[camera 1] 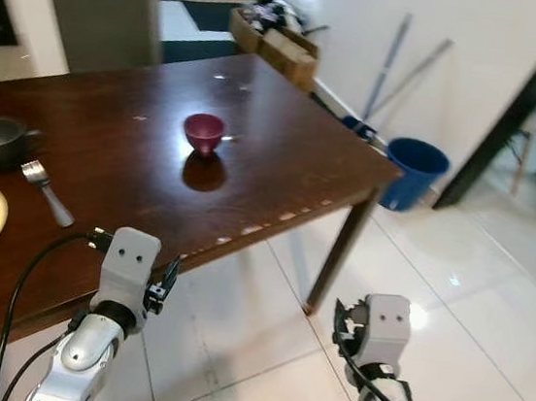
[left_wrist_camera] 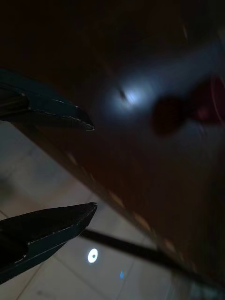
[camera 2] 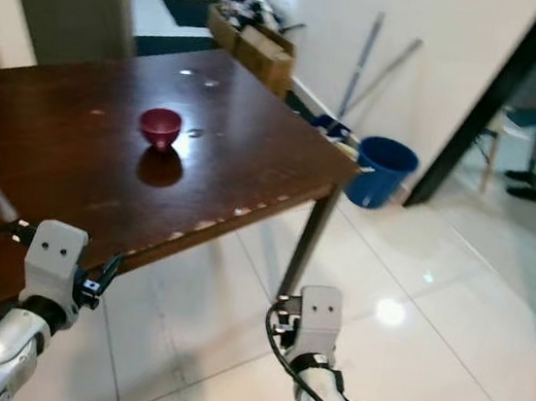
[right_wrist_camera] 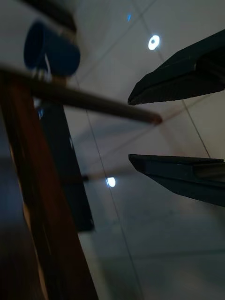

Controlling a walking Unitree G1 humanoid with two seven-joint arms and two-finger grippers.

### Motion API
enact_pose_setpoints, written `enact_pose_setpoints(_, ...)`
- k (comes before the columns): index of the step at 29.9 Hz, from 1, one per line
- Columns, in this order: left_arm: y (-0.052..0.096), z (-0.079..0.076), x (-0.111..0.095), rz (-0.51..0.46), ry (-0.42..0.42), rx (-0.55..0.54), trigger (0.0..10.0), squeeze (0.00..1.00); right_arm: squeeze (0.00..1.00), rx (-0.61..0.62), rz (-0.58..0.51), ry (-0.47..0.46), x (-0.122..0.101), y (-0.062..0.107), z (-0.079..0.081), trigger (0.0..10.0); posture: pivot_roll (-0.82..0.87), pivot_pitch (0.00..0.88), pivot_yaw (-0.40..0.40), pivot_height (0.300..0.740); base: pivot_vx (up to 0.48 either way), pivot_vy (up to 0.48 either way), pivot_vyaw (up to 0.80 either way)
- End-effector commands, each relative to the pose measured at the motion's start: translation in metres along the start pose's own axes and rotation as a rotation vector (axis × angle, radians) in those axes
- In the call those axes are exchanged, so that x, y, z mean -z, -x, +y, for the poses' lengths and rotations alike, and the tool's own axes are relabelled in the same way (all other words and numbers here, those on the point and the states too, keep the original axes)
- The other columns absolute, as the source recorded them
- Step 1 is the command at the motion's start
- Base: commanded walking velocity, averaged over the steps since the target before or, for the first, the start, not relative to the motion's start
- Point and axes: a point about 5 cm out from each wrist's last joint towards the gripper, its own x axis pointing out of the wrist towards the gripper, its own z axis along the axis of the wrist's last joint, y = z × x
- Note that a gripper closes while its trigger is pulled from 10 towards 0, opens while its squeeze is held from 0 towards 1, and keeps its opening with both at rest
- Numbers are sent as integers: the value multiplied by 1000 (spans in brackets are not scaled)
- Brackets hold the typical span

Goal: Setting the table

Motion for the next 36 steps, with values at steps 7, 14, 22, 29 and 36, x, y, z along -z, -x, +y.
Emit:
enact_pose_setpoints(7, 19, 6, 26, 101, 9, -2, 10000, 0, 0, -17, 63, 55, 21, 6, -6, 10000, -17, 0, 37, 740, 0, 0, -781)
enact_pose_setpoints(14, 53, 16, 68, 265, -26, 6, 10000, 0, 0, -23, 140, 99, 41, 10, -13, 10000, 2, 0, 28, 740, 0, 0, -781)
enact_pose_setpoints(22, 68, 33, 119, 465, -104, -135, 10000, 0, 0, -70, 212, 143, 61, 14, -9, 10000, 16, 0, 18, 740, 0, 0, -781)
enact_pose_setpoints(29, 94, 36, 152, 615, -114, -163, 10000, 0, 0, -110, 242, 164, 68, 12, -2, 10000, 47, 5, 1, 740, 0, 0, -781)
enact_pose_setpoints(36, 106, 40, 171, 679, -112, -219, 10000, 0, 0, -150, 238, 171, 69, 8, 5, 10000, 59, 5, -8, 740, 0, 0, -781)
